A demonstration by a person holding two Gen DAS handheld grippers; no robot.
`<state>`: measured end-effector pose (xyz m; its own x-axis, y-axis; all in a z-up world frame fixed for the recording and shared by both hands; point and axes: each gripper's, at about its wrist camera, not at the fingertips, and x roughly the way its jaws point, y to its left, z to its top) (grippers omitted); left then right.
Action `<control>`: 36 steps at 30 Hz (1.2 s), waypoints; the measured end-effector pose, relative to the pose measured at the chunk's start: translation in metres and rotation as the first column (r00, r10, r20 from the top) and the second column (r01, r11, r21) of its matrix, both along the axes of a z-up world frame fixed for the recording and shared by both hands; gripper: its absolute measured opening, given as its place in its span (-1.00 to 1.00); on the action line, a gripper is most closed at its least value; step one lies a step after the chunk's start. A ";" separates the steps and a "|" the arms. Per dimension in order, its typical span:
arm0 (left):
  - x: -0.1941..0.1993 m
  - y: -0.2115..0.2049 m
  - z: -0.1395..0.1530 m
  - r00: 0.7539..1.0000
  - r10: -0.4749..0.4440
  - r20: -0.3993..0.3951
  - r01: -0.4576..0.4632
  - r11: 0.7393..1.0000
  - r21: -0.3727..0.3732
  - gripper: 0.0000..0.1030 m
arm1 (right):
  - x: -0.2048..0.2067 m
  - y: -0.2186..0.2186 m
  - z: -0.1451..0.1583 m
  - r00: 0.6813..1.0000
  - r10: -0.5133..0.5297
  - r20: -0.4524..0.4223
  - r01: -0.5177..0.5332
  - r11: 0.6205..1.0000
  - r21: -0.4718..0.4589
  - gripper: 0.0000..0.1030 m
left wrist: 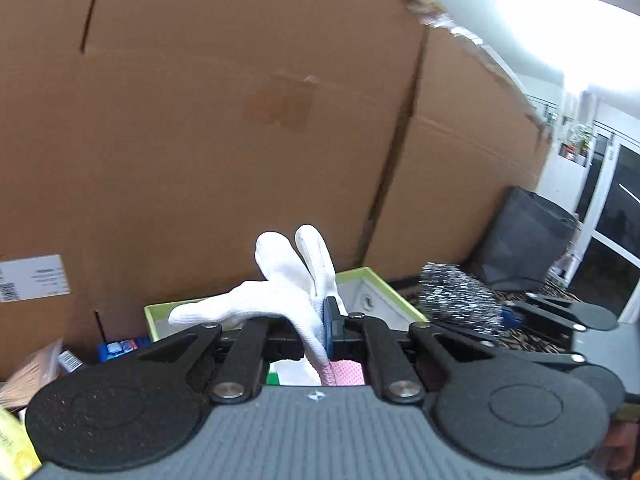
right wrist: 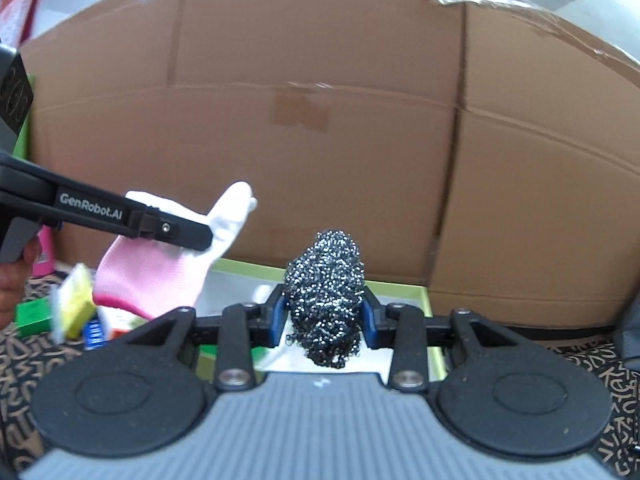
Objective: Organize objects
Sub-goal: 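Carry the glove and steel wool into the lime-green box and release both, then return both tools to the table and grasp the small green box with the left tool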
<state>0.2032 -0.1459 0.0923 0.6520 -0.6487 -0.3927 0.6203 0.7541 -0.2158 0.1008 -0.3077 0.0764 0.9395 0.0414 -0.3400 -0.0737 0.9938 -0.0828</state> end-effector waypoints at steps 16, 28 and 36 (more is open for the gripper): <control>0.058 -0.023 -0.070 0.981 0.041 -0.191 -0.026 0.997 0.079 -0.54 | 0.102 -0.038 -0.052 0.986 -0.048 -0.163 0.054 0.998 0.033 -0.26; 0.009 -0.007 -0.025 0.998 0.014 -0.066 -0.016 0.999 -0.027 0.83 | 0.041 -0.033 -0.021 0.995 -0.090 0.035 0.090 0.996 0.022 0.99; -0.054 0.055 -0.007 0.995 0.102 -0.017 -0.104 0.982 -0.160 1.00 | -0.029 -0.005 0.010 0.979 -0.006 0.204 0.000 1.000 0.027 1.00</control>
